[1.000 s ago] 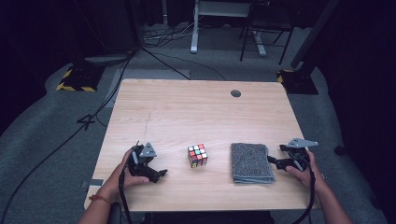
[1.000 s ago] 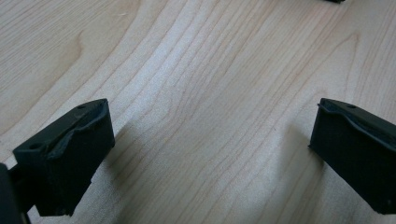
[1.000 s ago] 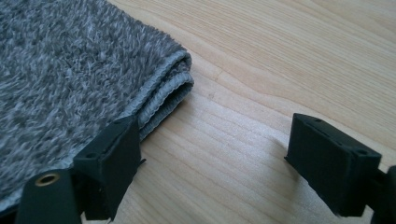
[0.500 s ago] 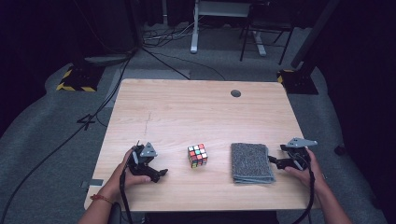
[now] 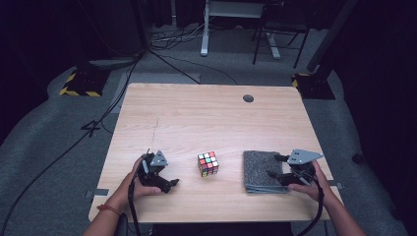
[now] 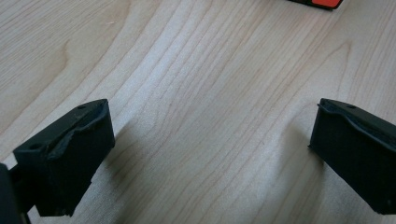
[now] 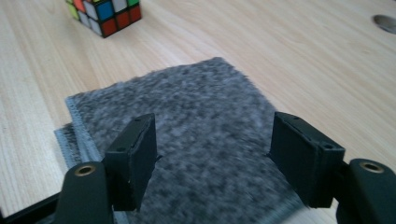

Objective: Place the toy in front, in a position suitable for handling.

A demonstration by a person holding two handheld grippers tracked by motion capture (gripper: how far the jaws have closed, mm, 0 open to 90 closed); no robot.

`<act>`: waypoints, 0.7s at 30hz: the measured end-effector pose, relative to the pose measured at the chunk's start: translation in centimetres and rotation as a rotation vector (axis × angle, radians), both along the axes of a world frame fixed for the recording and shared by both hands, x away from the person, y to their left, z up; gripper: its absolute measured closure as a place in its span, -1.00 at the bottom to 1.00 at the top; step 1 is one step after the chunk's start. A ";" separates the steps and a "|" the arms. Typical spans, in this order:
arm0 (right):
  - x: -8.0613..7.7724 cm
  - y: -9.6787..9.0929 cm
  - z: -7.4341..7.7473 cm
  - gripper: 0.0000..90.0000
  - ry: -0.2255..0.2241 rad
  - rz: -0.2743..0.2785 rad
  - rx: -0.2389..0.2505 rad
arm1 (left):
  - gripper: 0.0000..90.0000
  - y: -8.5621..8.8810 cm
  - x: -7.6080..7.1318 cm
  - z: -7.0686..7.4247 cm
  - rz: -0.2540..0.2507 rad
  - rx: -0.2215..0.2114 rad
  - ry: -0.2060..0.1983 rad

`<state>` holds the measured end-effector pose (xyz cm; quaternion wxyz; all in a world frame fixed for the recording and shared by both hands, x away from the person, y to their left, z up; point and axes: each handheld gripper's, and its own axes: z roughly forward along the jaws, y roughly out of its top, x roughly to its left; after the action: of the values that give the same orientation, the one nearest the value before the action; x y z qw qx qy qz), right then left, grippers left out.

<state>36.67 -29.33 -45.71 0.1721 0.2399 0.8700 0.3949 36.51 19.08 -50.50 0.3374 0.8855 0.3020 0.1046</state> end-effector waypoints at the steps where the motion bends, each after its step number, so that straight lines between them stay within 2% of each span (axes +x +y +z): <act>1: 0.0 0.0 0.0 -0.29 0.000 0.000 0.000 | -0.99 0.0 0.0 0.0 0.000 0.000 0.000; 2: 0.1 0.9 -0.5 -0.29 0.016 0.027 -0.016 | -0.99 -0.1 0.0 0.0 0.001 0.000 -0.002; 5: 0.4 1.8 -1.4 -0.27 0.037 0.043 -0.046 | -0.99 -0.3 -0.1 0.0 -0.003 0.001 -0.001; 9: 1.0 2.5 -2.7 -0.31 0.084 0.043 -0.101 | -0.99 -0.7 -0.1 0.0 -0.002 0.001 -0.001; 12: 1.5 2.3 -3.4 -0.32 0.129 0.034 -0.075 | -0.99 -0.9 -0.2 0.0 0.007 0.002 0.001; 17: 1.6 1.4 -4.1 -0.32 0.117 0.055 -0.008 | -0.99 -1.1 -0.2 0.0 0.014 0.000 0.001; 21: 1.4 1.5 -4.0 -0.23 0.127 0.043 -0.020 | -0.99 -1.0 -0.2 0.0 -0.006 0.002 -0.004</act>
<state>38.11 -27.80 -49.73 0.1103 0.2440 0.8880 0.3739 36.36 18.08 -50.48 0.3373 0.8865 0.2987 0.1054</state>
